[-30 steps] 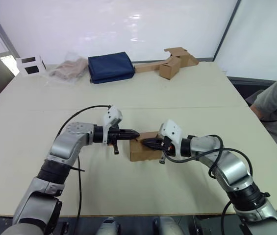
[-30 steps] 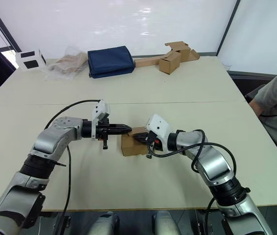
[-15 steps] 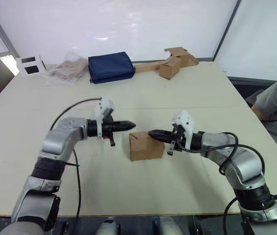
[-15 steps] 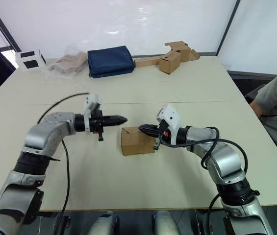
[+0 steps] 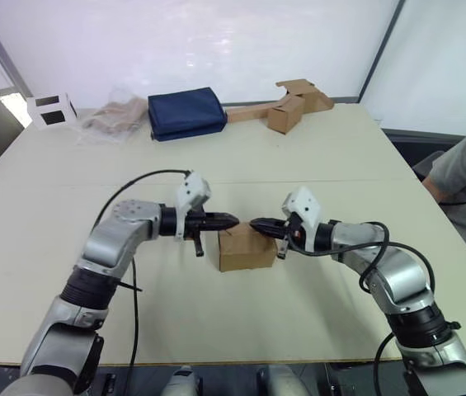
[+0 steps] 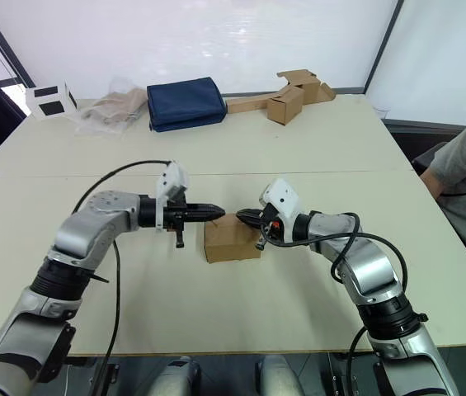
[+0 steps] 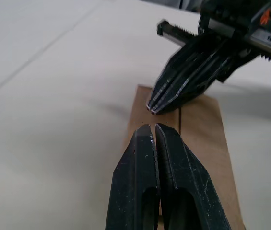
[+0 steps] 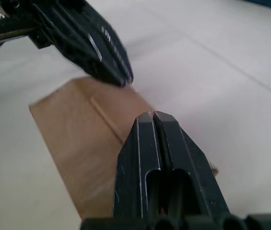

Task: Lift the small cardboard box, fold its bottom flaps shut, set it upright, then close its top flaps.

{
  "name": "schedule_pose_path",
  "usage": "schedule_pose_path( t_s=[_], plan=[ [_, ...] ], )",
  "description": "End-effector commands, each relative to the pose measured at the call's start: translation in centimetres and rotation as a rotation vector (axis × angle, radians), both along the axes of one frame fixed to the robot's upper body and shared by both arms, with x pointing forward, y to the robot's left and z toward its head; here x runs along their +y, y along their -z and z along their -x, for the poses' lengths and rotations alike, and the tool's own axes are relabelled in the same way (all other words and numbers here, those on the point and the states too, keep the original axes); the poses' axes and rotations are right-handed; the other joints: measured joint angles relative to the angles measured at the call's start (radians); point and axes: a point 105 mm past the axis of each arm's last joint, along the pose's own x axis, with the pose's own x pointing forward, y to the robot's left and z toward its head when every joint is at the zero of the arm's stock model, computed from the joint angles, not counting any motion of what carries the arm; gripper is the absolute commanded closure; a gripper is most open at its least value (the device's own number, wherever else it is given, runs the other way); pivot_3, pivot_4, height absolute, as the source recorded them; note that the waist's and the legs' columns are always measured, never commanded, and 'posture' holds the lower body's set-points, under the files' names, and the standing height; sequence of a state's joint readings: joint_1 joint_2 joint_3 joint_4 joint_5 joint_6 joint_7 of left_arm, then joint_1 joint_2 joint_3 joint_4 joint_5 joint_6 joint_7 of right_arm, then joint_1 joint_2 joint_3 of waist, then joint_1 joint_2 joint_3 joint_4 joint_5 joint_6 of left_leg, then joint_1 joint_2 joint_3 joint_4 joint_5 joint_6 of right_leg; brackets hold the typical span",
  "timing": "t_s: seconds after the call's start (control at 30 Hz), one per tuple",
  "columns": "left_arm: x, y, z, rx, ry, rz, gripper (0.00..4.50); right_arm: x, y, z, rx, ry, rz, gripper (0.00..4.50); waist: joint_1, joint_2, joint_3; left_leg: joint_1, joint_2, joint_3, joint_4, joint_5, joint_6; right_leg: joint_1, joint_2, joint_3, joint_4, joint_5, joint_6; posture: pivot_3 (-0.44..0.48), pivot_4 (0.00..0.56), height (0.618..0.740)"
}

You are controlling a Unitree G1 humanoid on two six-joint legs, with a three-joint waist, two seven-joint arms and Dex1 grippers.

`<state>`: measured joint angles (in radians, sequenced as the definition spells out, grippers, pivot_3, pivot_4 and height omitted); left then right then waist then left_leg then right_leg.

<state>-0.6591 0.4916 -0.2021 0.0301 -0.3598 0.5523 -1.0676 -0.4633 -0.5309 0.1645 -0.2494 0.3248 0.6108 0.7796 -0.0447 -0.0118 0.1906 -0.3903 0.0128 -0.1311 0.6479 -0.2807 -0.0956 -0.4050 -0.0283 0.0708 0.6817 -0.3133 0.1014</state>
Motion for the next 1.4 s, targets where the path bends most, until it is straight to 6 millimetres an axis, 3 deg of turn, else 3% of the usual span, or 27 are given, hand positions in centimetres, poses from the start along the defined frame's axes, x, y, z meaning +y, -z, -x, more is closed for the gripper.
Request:
schedule_pose_path(
  t_s=[0.03,0.37,0.53,0.6,0.73,0.83,0.87,0.97,1.2,1.4],
  plan=[
    [-0.1,-0.2,0.3,-0.033,0.027,-0.013,4.4,0.1,-0.1,0.3,-0.026,-0.016,0.028,4.5,0.0,0.0,0.0,0.0,0.0,0.0,0.0,0.0,0.0,0.0,0.0,0.0,0.0,0.0,0.0,0.0,0.15,0.74],
    [0.8,1.1,0.5,-0.02,0.007,-0.048,4.4,0.2,0.7,0.4,-0.018,-0.023,0.054,4.5,0.0,0.0,0.0,0.0,0.0,0.0,0.0,0.0,0.0,0.0,0.0,0.0,0.0,0.0,0.0,0.0,0.15,0.74],
    [2.0,-2.3,0.2,0.034,-0.054,0.132,4.4,0.0,-2.0,0.2,-0.057,0.0,-0.103,4.5,-0.001,0.0,0.0,0.0,0.0,0.0,0.0,0.0,0.0,0.0,0.0,0.0,0.0,0.0,0.0,0.0,0.15,0.74],
    [3.2,-3.8,-0.4,-0.001,-0.139,0.182,4.4,-0.6,-2.9,0.3,-0.069,0.018,-0.148,4.5,-0.001,0.0,0.0,0.0,0.0,0.0,0.0,0.0,0.0,0.0,0.0,0.0,0.0,0.0,0.0,0.0,0.15,0.74],
    [6.6,-3.8,0.1,-0.188,-0.295,0.03,4.4,-2.4,-4.3,1.7,-0.05,0.041,-0.229,4.5,0.0,0.0,0.0,0.0,0.0,0.0,0.0,0.0,0.0,0.0,0.0,0.0,0.0,0.0,0.0,0.0,0.15,0.74],
    [8.2,-3.3,0.9,-0.11,-0.304,0.03,4.4,-3.8,-4.9,2.7,-0.023,0.069,-0.294,4.5,0.001,0.001,0.0,0.0,0.001,0.0,-0.001,0.0,0.0,0.0,0.0,0.001,-0.001,0.0,0.0,0.0,0.15,0.74],
    [9.3,-2.2,1.2,-0.029,-0.32,0.023,4.4,-4.6,-4.3,3.3,0.011,0.088,-0.285,4.5,0.005,0.001,0.0,0.0,0.0,0.0,-0.001,0.0,0.0,0.0,0.0,0.001,0.0,0.0,0.0,0.0,0.15,0.74],
    [11.8,1.3,1.6,-0.01,-0.394,-0.131,4.4,-6.5,-2.4,5.4,0.082,0.133,-0.17,4.5,0.007,0.001,0.0,0.001,0.0,0.0,-0.001,-0.001,0.001,0.002,-0.001,0.0,-0.001,0.0,0.0,0.0,0.15,0.74],
    [10.2,2.2,6.3,0.165,-0.251,0.0,4.4,-9.1,0.6,7.6,0.215,0.209,-0.055,4.5,0.004,0.001,0.0,0.001,0.001,0.001,0.0,-0.001,0.002,0.002,0.0,0.001,-0.001,0.0,0.0,0.0,0.15,0.74],
    [11.3,3.4,7.3,0.226,-0.304,-0.015,4.4,-10.6,2.2,8.0,0.266,0.271,-0.047,4.5,0.003,0.001,0.0,0.003,0.001,0.001,-0.001,-0.001,0.002,0.004,0.0,0.001,-0.001,0.0,0.0,0.0,0.15,0.74]
  ],
)
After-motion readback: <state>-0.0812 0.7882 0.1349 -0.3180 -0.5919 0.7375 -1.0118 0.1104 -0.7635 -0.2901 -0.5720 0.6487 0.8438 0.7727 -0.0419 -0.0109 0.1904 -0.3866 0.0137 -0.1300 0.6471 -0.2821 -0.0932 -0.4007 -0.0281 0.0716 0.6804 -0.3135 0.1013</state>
